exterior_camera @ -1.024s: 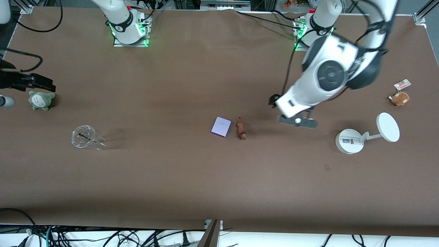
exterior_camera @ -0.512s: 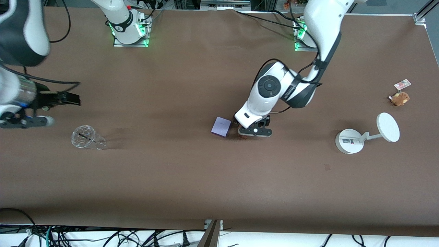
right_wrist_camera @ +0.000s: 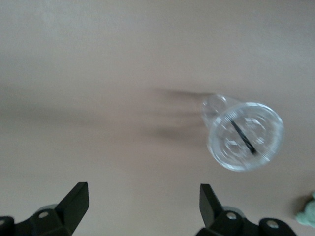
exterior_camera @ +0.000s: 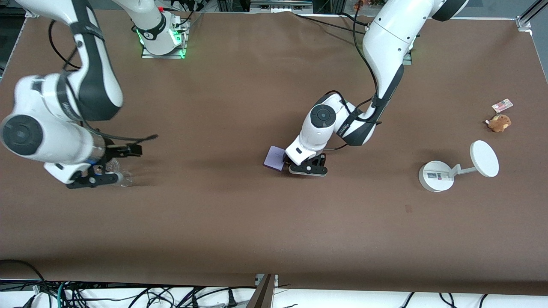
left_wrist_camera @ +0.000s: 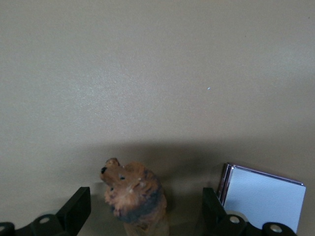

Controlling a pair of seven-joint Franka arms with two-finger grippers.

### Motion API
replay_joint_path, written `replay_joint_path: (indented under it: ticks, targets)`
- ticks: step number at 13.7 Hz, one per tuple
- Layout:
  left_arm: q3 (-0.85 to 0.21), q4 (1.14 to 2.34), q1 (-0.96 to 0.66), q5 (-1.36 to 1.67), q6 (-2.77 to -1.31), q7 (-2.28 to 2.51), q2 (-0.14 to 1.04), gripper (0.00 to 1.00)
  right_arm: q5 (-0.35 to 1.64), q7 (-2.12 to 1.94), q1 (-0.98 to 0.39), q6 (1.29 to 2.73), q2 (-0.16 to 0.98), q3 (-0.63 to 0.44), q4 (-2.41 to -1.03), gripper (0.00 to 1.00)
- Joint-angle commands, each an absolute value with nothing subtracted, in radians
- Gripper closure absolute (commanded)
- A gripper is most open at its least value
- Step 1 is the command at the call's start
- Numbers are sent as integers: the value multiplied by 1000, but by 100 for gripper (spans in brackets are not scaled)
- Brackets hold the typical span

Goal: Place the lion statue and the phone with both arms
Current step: 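Lower the left gripper onto the lion while the right gripper reaches the phone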

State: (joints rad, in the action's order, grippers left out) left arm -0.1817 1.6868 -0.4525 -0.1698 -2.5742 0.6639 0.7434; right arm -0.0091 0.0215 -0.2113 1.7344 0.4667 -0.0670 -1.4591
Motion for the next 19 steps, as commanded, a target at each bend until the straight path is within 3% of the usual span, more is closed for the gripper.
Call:
replay_joint_path:
  ticks: [1, 2, 4, 7, 9, 13, 19]
  targets:
    - [-172, 1677, -463, -201, -2566, 707, 733, 0, 38, 145, -262, 1801, 520, -71, -1448, 0]
    - [-172, 1677, -463, -201, -2562, 709, 727, 2, 66, 196, -279, 1833, 540, -71, -1448, 0]
    - [-173, 1689, -463, -201, -2551, 709, 715, 46, 112, 291, -328, 1879, 575, -71, -1448, 0]
    - [-175, 1687, -462, -202, -2462, 693, 689, 96, 112, 391, -394, 1933, 612, -71, -1448, 0]
    - [-175, 1686, -459, -202, -2453, 695, 674, 98, 115, 419, -411, 1942, 630, -69, -1448, 0]
    - [-178, 1680, -387, -202, -2256, 690, 551, 96, 115, 559, -489, 1997, 661, -69, -1448, 0]
    - [-178, 1671, -119, -199, -1938, 311, 489, 95, 115, 840, -636, 2135, 721, -69, -1447, 0]
